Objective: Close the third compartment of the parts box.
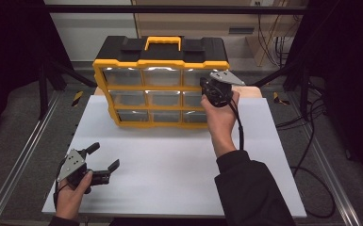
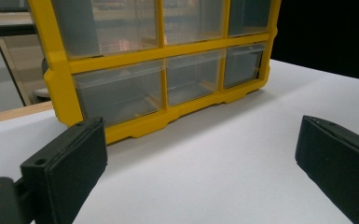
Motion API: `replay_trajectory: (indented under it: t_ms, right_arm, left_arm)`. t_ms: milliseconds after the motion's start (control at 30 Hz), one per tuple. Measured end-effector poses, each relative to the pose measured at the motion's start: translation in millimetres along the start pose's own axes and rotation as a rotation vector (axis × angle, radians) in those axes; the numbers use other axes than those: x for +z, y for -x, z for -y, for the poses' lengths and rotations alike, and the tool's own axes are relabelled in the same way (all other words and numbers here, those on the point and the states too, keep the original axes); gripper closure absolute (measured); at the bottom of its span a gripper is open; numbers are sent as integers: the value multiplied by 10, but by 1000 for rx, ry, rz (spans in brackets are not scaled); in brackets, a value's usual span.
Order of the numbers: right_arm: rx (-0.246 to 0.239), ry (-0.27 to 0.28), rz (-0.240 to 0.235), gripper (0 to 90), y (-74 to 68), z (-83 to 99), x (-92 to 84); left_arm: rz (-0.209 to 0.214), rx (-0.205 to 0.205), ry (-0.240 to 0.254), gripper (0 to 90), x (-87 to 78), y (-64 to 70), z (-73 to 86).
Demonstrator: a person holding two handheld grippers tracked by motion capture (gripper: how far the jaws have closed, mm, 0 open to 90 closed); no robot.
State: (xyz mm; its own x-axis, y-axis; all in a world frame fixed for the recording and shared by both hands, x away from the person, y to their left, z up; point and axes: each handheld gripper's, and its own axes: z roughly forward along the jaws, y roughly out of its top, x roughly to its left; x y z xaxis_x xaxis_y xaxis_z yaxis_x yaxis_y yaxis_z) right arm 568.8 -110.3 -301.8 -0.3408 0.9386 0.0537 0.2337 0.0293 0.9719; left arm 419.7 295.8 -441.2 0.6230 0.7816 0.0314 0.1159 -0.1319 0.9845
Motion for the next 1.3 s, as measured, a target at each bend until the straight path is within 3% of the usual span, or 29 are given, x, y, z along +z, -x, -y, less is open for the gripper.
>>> replay_trajectory:
  t_ms: [933, 1300]
  right_arm:
    - [-3, 5, -8, 900, 8, 3, 3]
    - [0, 17, -54, 900, -10, -51, -113]
  left_arm:
    - [0, 2, -3, 20, 7, -4, 3]
    - [-4, 8, -8, 20, 17, -2, 4]
